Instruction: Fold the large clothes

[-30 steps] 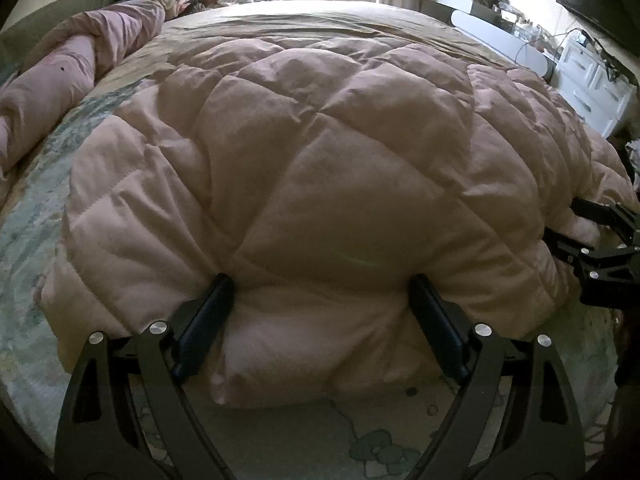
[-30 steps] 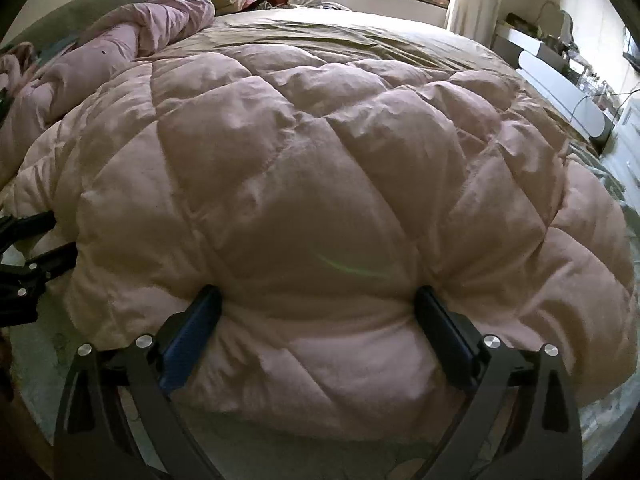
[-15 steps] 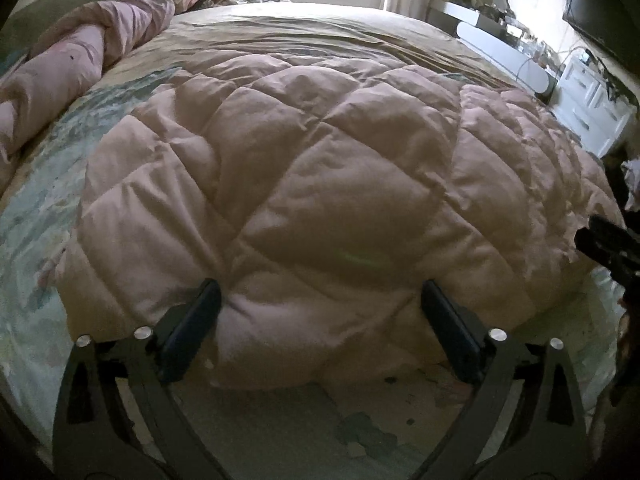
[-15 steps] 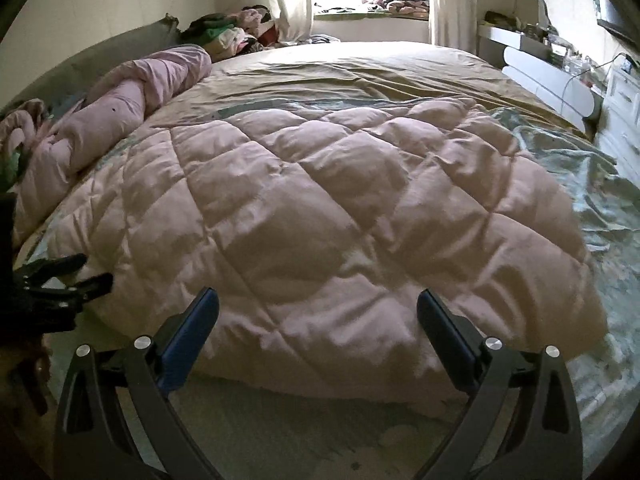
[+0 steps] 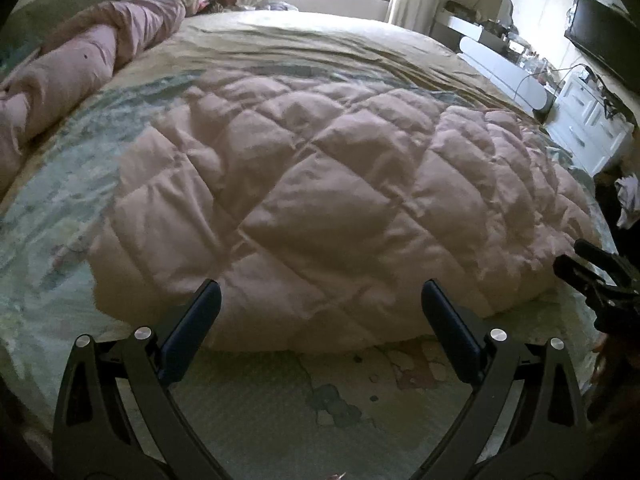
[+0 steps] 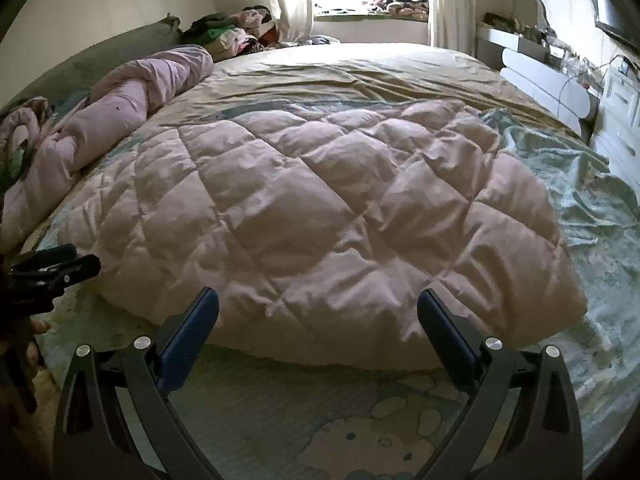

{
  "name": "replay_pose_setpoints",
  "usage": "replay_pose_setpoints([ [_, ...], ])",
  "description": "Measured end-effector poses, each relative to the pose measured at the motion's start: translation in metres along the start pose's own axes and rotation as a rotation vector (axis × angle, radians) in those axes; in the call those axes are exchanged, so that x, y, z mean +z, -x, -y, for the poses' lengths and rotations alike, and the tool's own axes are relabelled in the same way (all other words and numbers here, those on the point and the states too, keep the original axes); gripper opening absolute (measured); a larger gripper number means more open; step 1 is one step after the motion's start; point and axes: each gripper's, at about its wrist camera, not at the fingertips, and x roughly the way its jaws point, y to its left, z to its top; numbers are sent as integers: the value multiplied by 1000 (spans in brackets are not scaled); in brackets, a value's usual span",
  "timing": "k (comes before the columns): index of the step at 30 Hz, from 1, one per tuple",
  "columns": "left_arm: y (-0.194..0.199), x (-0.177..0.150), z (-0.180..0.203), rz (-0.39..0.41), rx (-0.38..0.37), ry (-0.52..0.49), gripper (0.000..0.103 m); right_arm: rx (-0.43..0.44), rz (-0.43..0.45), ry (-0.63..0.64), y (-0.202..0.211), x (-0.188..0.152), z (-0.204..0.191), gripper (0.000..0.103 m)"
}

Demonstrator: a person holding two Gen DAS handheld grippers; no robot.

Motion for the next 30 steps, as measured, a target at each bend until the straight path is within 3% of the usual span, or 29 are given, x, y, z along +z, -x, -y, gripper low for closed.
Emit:
replay_pose_setpoints([
  [17, 81, -17, 26, 150, -1, -32, 94, 33, 212, 27, 108, -2, -21, 99],
  [30, 117, -35, 37, 250, 2, -18, 94, 5, 332, 69, 156, -16, -35, 99],
])
